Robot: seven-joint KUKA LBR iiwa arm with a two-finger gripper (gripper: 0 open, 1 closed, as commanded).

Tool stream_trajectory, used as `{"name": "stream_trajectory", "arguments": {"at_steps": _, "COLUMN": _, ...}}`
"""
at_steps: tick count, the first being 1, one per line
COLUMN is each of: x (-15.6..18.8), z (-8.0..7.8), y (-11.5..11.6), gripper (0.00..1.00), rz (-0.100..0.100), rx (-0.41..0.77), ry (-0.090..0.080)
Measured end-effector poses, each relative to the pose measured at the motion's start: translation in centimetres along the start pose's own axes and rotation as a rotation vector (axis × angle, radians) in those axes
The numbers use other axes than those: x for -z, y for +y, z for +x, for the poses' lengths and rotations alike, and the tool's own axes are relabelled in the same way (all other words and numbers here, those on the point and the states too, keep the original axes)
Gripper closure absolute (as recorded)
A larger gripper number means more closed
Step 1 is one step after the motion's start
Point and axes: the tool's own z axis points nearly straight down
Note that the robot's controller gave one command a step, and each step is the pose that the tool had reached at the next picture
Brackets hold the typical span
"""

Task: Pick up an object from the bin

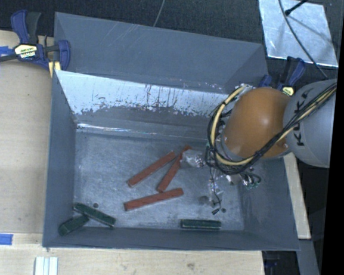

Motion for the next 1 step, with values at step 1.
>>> {"name": "stream_trajectory", "arguments": {"at_steps": 1, "x": 0.13, "z": -0.16, "y": 0.13, "gripper": 0.0, "rz": 0.0, "rx": 0.002, "ry": -0.003}}
